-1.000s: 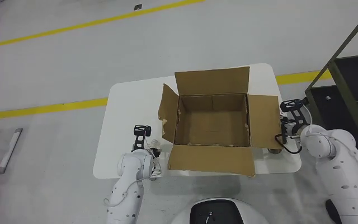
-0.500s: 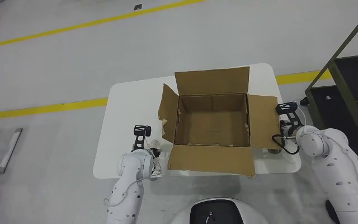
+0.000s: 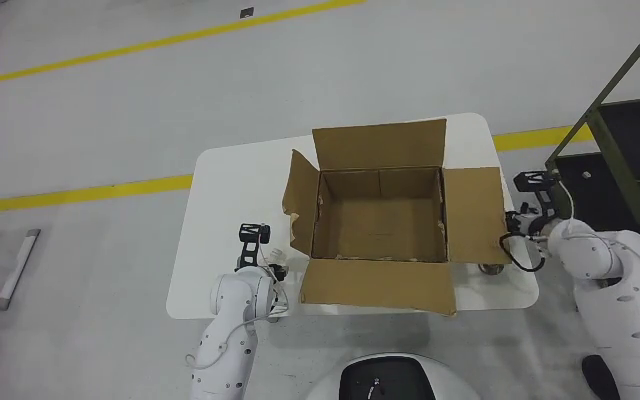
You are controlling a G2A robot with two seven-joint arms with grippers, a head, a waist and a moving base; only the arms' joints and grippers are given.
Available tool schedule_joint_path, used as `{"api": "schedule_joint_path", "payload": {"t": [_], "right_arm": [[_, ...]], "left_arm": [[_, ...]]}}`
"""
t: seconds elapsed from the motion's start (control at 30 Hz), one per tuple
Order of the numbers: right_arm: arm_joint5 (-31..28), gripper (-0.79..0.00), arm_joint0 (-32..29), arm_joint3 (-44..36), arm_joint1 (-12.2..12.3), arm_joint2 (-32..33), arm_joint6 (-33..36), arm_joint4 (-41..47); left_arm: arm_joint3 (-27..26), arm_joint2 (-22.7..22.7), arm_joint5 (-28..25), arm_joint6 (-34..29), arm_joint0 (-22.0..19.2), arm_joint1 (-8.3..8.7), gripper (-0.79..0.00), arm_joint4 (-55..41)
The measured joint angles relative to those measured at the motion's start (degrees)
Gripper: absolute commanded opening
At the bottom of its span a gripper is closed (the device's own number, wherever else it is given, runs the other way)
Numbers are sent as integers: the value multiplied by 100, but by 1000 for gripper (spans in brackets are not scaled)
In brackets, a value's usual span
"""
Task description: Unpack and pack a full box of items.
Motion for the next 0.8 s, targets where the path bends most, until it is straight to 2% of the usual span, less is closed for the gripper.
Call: {"api": "schedule_joint_path", "payload": {"t": [0.27, 0.4, 0.5, 0.57, 0.6, 0.7, 0.73, 0.8], "right_arm": [[-686, 0, -473, -213, 22, 1213, 175, 3621], [-901, 0, -462, 2, 19, 1301, 528, 5400], [-951, 0, -372, 147, 28, 1117, 853, 6073], [-887, -329, -289, 253, 39, 955, 935, 6011], [-836, -462, -218, 336, 43, 835, 938, 5889], [-700, -606, -36, 546, 55, 525, 901, 5665], [-649, -782, 7, 603, 58, 439, 878, 5535], [-542, -785, 97, 676, 64, 259, 810, 5211]], "left_arm": [[0, 0, 0, 0, 0, 0, 0, 0], [0, 0, 0, 0, 0, 0, 0, 0], [0, 0, 0, 0, 0, 0, 0, 0], [0, 0, 0, 0, 0, 0, 0, 0], [0, 0, 0, 0, 0, 0, 0, 0], [0, 0, 0, 0, 0, 0, 0, 0], [0, 0, 0, 0, 0, 0, 0, 0], [0, 0, 0, 0, 0, 0, 0, 0]]}}
